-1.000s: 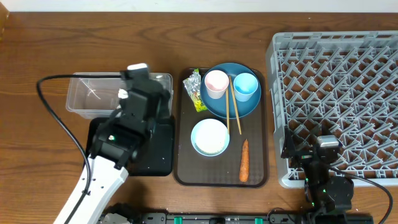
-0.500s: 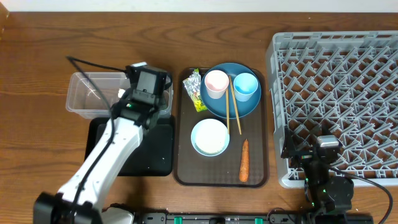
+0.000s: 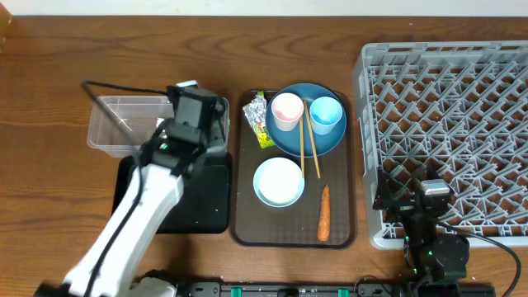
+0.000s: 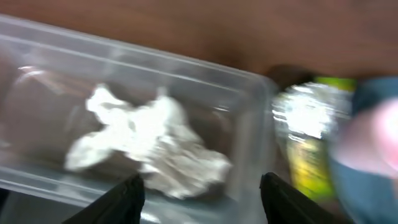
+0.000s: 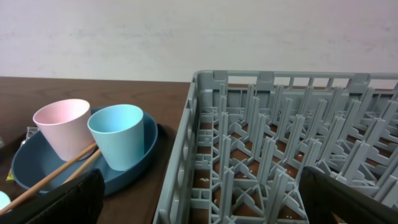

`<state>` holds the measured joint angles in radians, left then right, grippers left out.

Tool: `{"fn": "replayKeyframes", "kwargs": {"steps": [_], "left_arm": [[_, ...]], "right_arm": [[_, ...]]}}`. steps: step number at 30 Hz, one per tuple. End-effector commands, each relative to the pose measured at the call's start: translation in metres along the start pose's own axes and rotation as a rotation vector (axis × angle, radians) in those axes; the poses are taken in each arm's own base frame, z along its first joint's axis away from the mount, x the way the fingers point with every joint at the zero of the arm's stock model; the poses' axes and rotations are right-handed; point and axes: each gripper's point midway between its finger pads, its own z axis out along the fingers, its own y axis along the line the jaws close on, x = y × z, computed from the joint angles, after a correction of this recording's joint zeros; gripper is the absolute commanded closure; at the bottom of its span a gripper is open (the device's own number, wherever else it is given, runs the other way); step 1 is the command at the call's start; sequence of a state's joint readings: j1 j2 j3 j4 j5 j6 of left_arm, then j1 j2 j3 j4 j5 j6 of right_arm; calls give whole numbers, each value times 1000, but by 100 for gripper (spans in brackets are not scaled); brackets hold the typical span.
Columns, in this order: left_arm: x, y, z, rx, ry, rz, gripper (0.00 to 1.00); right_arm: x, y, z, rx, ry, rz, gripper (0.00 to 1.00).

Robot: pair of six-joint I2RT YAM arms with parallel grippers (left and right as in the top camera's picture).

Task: Sort waste into correct bins and load items into the dishwasher rack
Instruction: 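Carry the second tissue into the clear bin and release, then reach the left gripper toward the foil snack wrapper near the plate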

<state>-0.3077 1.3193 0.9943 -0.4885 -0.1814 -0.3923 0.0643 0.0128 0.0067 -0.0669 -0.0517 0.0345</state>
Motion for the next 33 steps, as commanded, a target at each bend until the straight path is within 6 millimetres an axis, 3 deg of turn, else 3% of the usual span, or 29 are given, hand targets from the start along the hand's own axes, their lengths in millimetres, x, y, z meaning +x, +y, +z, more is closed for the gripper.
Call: {"fn": "replayKeyframes", "kwargs": {"steps": [1, 7, 12, 17, 24, 33], "left_arm": [[5, -35, -35, 247, 47, 8, 37], [21, -32, -63, 268, 152, 45, 37], [9, -32, -84, 252, 187, 81, 37], [-7, -39, -92, 255, 183, 81, 38], [-8, -46, -60, 226, 230, 86, 39], [-19, -72, -13, 253, 205, 97, 39]], "right_arm": [[2, 6, 0, -25, 7, 8, 1], [2, 6, 0, -25, 7, 8, 1], [2, 6, 0, -25, 7, 8, 1], [2, 6, 0, -25, 7, 8, 1], [2, 7, 0, -26, 7, 8, 1], [2, 6, 0, -25, 7, 8, 1]]}}
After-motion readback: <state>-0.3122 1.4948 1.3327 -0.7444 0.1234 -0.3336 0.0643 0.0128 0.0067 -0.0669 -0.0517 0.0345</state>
